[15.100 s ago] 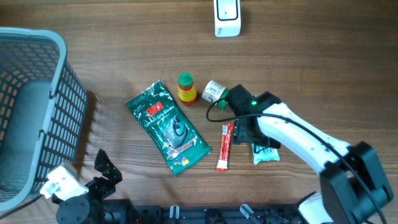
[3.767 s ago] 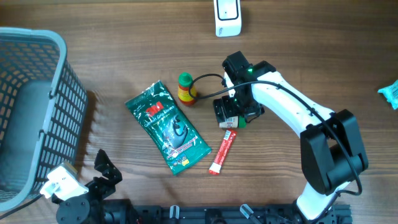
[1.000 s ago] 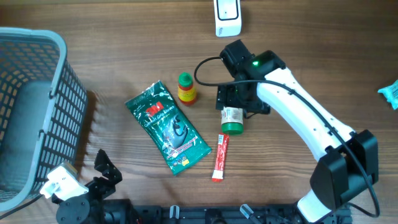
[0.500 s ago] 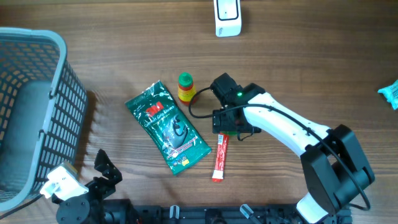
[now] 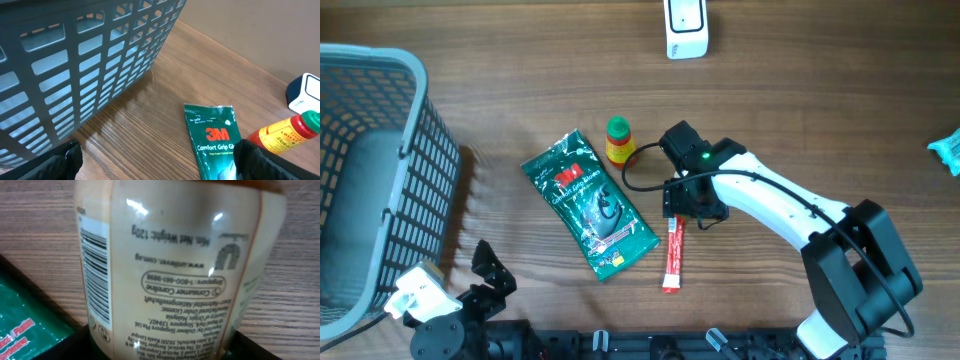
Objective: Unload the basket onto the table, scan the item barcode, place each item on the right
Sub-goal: 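Rotate the jar in the right gripper to expose its barcode, then set the green-lid jar upright on the table and release it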
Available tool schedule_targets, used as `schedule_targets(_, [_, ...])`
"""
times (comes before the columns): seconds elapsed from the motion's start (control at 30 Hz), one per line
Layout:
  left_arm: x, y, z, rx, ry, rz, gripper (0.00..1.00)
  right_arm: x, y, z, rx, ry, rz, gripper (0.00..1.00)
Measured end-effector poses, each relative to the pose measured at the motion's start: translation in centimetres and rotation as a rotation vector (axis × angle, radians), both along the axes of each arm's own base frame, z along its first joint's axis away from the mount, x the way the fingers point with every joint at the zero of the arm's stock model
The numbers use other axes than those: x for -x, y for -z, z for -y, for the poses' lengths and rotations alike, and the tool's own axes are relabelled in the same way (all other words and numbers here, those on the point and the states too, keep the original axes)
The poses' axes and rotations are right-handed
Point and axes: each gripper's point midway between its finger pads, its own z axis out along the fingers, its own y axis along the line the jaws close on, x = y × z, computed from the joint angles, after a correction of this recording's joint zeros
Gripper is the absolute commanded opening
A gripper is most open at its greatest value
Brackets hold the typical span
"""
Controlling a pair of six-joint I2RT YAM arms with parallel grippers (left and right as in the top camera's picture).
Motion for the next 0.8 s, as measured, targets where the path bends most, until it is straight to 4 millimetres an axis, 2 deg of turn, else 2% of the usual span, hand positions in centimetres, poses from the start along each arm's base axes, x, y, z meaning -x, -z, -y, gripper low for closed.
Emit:
schedule_targets(0.07, [0.0, 0.0, 0.0, 0.0, 0.0, 0.0, 1.0, 0.1, 0.0, -0.1, -0.007, 0.005, -0.007, 0.83])
schedule_targets(0.13, [0.0, 0.0, 0.0, 0.0, 0.0, 0.0, 1.0, 0.1, 0.0, -0.2, -0.01, 0.011, -0.006, 0.82])
schedule_targets(0.2, [0.0, 0.0, 0.0, 0.0, 0.0, 0.0, 1.0, 0.0, 0.3, -0.2, -0.008, 0.015, -0.008, 0.72])
schedule_targets(0.33, [0.0, 0.0, 0.0, 0.0, 0.0, 0.0, 1.0, 0.4, 2.0, 0.0, 0.017, 0.049, -0.057, 0.69])
schedule_targets(0.47, [0.0, 0.0, 0.0, 0.0, 0.0, 0.0, 1.0, 0.3, 1.9, -0.1, 0.013, 0.082, -0.056, 0.61])
schedule_targets(0.57, [0.0, 0.0, 0.0, 0.0, 0.0, 0.0, 1.0, 0.9, 1.7, 0.1, -0.001, 0.099, -0.106, 0.51])
schedule_targets(0.67, [0.0, 0.0, 0.0, 0.0, 0.0, 0.0, 1.0, 2.7, 0.1, 1.3, 0.001, 0.113, -0.262, 0.5])
schedule_targets(0.8, [0.0, 0.0, 0.0, 0.0, 0.0, 0.0, 1.0, 2.1, -5.0, 2.8, -0.031, 0.151, -0.38, 0.52])
